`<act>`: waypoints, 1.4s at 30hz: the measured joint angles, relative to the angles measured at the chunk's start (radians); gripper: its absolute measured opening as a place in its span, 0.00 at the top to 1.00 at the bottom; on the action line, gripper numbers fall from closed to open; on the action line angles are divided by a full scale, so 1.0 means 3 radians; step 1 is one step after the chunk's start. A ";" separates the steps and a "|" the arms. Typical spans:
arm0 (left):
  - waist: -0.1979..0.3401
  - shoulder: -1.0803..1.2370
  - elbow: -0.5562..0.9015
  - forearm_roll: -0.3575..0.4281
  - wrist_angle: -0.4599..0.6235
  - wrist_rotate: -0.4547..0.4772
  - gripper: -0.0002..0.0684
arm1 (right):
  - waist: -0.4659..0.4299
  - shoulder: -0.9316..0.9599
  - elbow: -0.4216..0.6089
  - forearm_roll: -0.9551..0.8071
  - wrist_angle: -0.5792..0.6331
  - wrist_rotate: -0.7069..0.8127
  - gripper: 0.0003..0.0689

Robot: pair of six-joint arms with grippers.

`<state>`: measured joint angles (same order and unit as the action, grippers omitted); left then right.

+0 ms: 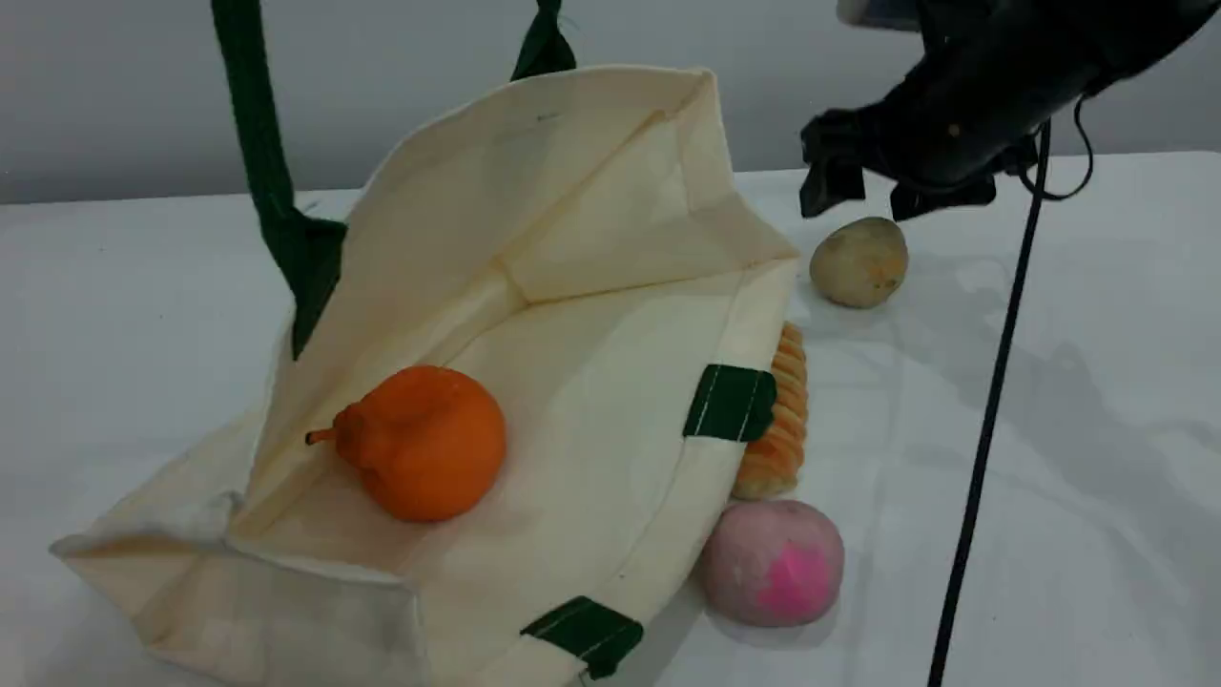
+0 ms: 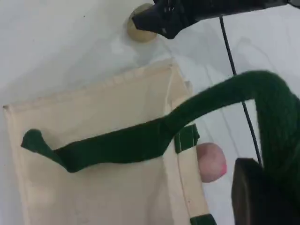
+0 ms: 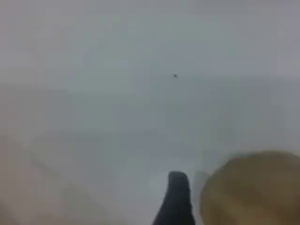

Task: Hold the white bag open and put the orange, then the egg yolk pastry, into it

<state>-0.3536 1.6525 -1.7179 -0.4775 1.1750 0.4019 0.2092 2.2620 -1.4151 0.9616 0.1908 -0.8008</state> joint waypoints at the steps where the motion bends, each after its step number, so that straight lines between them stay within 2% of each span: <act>1: 0.0000 0.0000 0.0000 0.0000 0.0000 -0.0002 0.90 | 0.0000 0.0025 0.0000 0.0000 -0.0042 0.0000 0.19; 12: 0.0000 0.0000 0.0000 0.0000 0.0033 -0.0011 0.90 | 0.0000 0.0206 0.0000 -0.0004 -0.0094 -0.0086 0.20; 14: 0.0000 0.0000 0.0000 0.0000 0.0033 -0.0011 0.90 | 0.0000 0.0206 0.0000 -0.0004 -0.0084 -0.0089 0.27; 16: 0.0000 0.0000 0.0000 0.0000 0.0033 -0.0011 0.90 | 0.0000 0.0206 0.0000 -0.0004 -0.0066 -0.0089 0.39; 20: 0.0000 0.0000 0.0000 0.0000 0.0038 -0.0011 0.90 | 0.0005 0.0206 0.0000 -0.0017 -0.0060 -0.0079 0.70; 21: 0.0000 0.0000 0.0000 0.0000 0.0042 -0.0011 0.90 | 0.0005 0.0203 0.0000 -0.0063 -0.0046 -0.0068 0.74; 23: 0.0000 0.0000 0.0000 0.0000 0.0045 -0.0011 0.90 | -0.0028 0.0193 0.0000 -0.0142 0.0019 -0.0060 0.74; 27: 0.0000 0.0000 0.0000 0.0011 0.0045 0.0003 0.90 | -0.0218 0.0107 0.0004 -0.0268 0.0407 0.0069 0.75; 30: 0.0000 0.0000 0.0000 0.0012 0.0045 0.0003 0.90 | -0.0462 -0.0028 0.0014 -0.0431 0.0836 0.0262 0.80; 36: 0.0000 0.0000 0.0000 0.0029 -0.0054 0.0003 0.90 | -0.0952 -0.0415 0.0014 -0.0520 0.1759 0.0323 0.81; 42: 0.0000 0.0000 0.0000 0.0022 -0.0091 0.0005 0.90 | -0.1029 -0.0742 0.0009 -0.0509 0.2530 0.0313 0.82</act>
<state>-0.3536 1.6525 -1.7179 -0.4709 1.1478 0.4034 -0.0996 2.0395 -1.4125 0.8090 0.9496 -0.7070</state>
